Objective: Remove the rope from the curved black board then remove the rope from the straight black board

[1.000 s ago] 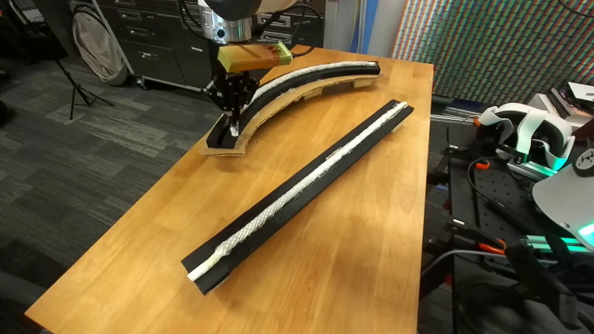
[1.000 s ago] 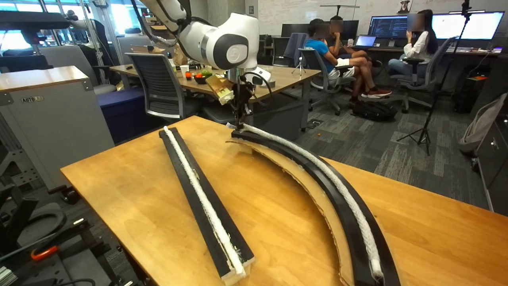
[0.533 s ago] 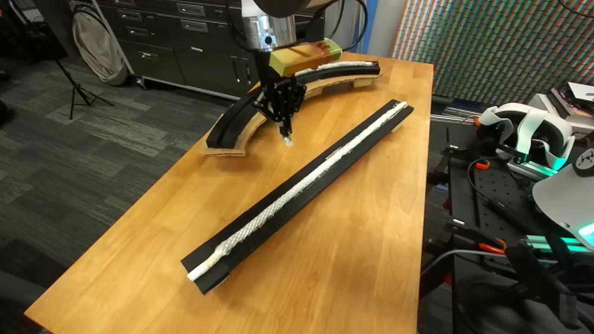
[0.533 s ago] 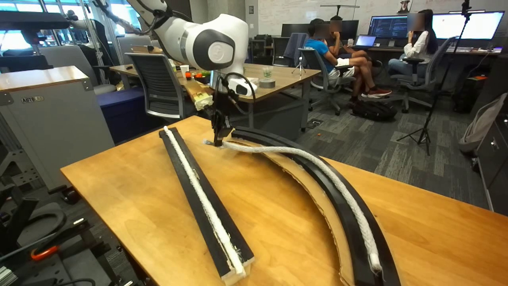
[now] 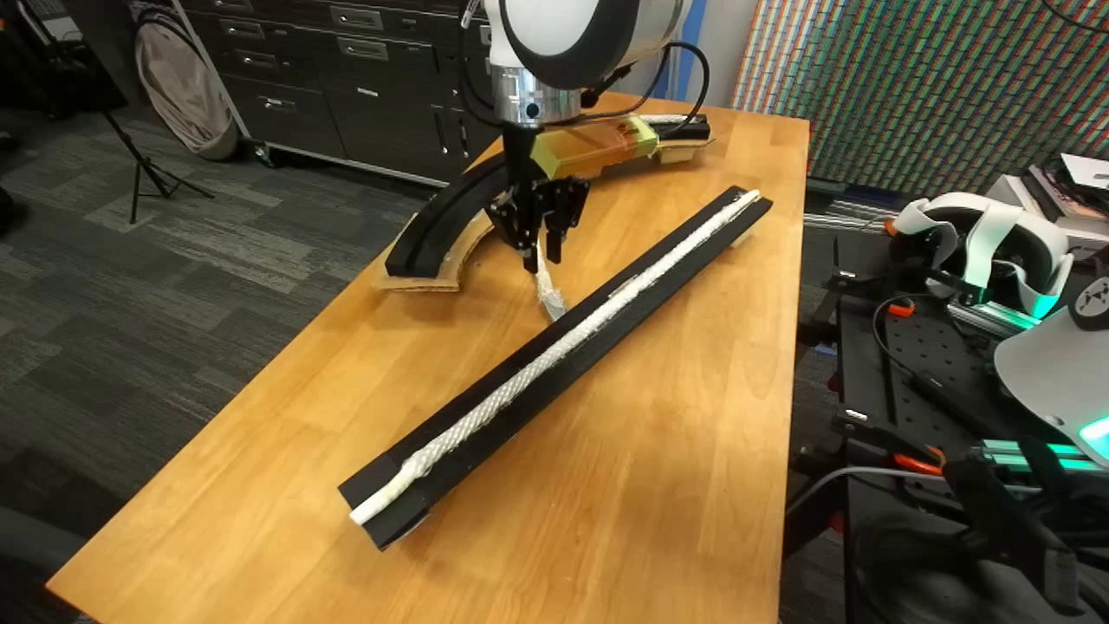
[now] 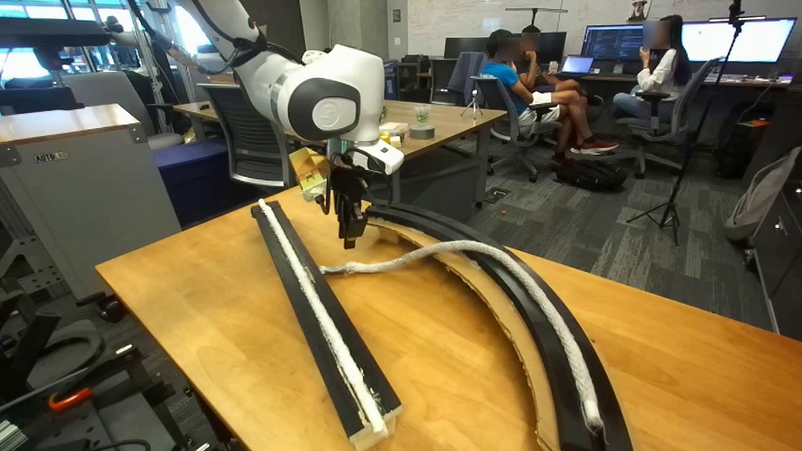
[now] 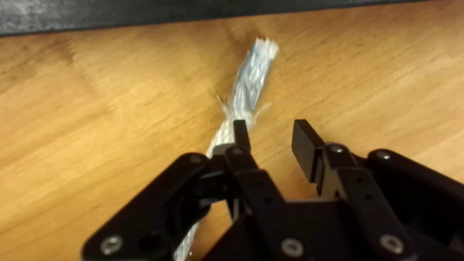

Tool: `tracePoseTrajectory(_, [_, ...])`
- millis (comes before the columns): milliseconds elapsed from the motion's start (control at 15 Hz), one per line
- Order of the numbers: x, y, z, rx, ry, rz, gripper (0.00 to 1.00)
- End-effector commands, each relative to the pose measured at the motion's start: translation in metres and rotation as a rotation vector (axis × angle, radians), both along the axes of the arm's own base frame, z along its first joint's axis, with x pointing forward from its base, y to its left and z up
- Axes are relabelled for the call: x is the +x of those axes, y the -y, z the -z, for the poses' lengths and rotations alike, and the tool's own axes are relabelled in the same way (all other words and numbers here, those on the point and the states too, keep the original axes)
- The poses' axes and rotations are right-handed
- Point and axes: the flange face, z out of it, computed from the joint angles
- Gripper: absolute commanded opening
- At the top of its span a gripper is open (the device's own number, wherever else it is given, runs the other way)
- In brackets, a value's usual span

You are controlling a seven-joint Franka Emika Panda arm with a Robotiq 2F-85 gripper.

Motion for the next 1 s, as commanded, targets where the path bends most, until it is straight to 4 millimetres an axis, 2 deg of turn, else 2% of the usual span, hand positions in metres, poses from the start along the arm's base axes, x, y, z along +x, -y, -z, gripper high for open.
tracePoseTrajectory(0, [-0.018, 0.032, -0.051, -0.065, 0.158, 0.033, 0.69])
tracePoseTrajectory(133, [-0.024, 0.075, -0.076, -0.080, 0.229, 0.126, 0.84])
tracePoseTrajectory(267, [-0.031, 0.127, -0.089, -0.068, 0.256, 0.242, 0.99])
tracePoseTrajectory(400, [-0.043, 0.182, -0.100, -0.010, 0.254, 0.352, 1.00])
tracePoseTrajectory(467, [-0.026, 0.150, -0.088, -0.054, 0.232, 0.286, 0.97])
tracePoseTrajectory(533, [-0.033, 0.174, -0.092, -0.040, 0.239, 0.324, 1.00])
tracePoseTrajectory(600, [-0.038, 0.190, -0.094, -0.036, 0.242, 0.346, 1.00])
tracePoseTrajectory(733, [-0.041, 0.197, -0.094, -0.035, 0.241, 0.356, 1.00])
tracePoseTrajectory(867, [-0.036, 0.161, -0.087, -0.059, 0.278, 0.345, 1.00])
tracePoseTrajectory(933, [-0.034, 0.152, -0.088, -0.058, 0.294, 0.367, 1.00])
